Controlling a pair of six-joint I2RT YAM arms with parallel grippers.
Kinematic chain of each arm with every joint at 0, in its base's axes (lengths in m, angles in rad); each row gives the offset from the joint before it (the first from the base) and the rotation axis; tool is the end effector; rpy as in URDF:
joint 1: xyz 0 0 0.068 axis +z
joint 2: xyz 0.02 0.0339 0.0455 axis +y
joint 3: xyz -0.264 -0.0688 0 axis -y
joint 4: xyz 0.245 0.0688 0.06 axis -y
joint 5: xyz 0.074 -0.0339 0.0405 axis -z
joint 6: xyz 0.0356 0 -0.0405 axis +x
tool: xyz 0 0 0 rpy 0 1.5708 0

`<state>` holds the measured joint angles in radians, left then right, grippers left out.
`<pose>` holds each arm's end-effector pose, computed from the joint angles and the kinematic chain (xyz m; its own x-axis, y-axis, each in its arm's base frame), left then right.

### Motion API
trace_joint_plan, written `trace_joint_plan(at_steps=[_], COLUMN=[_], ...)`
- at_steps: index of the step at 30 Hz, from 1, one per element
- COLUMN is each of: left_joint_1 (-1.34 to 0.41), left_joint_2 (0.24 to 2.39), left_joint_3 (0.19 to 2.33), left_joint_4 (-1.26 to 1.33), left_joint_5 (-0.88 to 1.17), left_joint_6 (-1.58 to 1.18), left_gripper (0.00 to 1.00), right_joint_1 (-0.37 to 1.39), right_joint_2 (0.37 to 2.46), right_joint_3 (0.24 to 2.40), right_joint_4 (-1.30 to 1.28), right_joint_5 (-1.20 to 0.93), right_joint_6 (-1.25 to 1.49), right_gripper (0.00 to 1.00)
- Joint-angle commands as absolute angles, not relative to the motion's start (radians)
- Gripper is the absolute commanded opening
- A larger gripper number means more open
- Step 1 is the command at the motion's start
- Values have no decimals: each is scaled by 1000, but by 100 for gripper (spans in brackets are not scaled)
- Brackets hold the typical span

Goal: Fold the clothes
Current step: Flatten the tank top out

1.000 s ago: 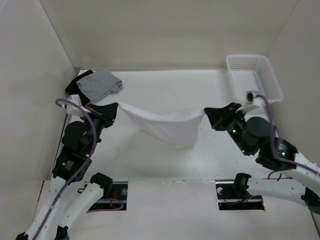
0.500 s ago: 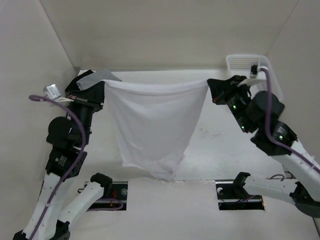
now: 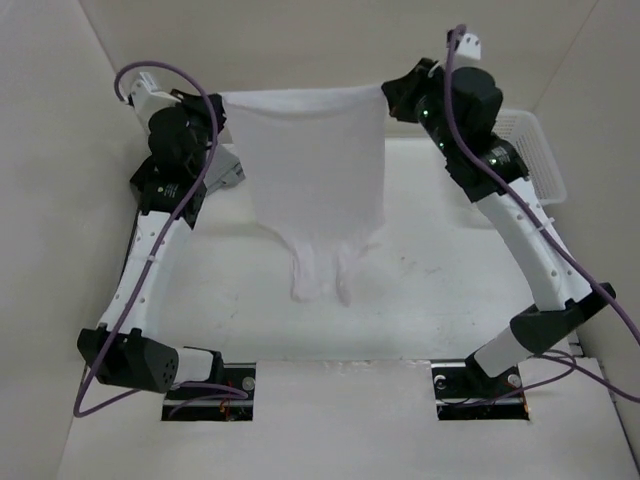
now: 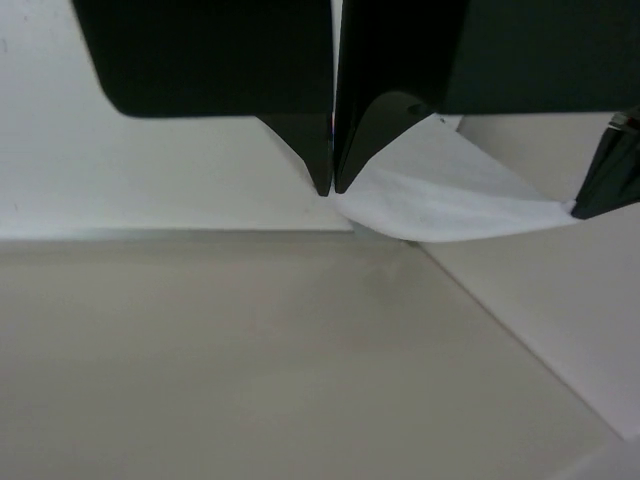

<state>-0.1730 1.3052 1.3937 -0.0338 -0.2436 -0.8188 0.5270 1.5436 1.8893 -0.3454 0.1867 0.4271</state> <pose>0.2949 -0.0428 0.4556 0.0880 -0.7349 -0.6724 -0.0086 0.6745 -0.7382 0.2903 0.1613 0.5169 -0.1380 0.3906 -0.9101 -0.3039 0.8579 0.4143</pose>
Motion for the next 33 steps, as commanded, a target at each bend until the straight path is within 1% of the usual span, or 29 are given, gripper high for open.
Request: trace_joint_plan(at_steps=[1,6,8,9,11,14,18,20,22,24,26,28,30,33], left_joint_1=[-150,-134,-131,-131,-134,-183,-261,-298,-337,-355,-357,-355,-363,-418], left_joint_2=[1273,1255,1226,1201,1137,1017,789,666,516,352,179,50,-11,-46], left_joint_3=[1574,1640,1631,1612,1533,1341,972,797,654,579,536,529,537,534], left_joint_4=[80,72,72,72,87,130,152,117,-2,-204,-409,-582,-708,-784], left_joint_5=[-201,-202,-206,-209,-215,-268,-353,-368,-394,-413,-416,-404,-355,-284], left_joint_6=[-810,-776,-756,-749,-736,-726,-749,-761,-765,-756,-765,-813,-882,-963], left_gripper=[1,1,1,1,1,1,1,1,2,2,2,2,2,2], right_joint_1=[519,522,522,522,533,576,639,708,806,919,1020,1137,1260,1419], right_joint_2=[1543,1627,1621,1599,1510,1321,1108,1005,906,838,790,738,695,655], right_joint_3=[2118,2371,2387,2353,2193,1805,1324,1095,898,765,686,619,568,529], right_joint_4=[-330,-422,-440,-440,-398,-246,-138,-103,-89,-115,-158,-211,-261,-346], right_joint_5=[158,158,163,166,179,207,251,267,316,344,359,376,402,469], right_joint_6=[373,336,328,325,321,327,402,458,529,584,647,742,833,969], right_gripper=[1,1,1,1,1,2,3,3,2,2,2,2,2,1])
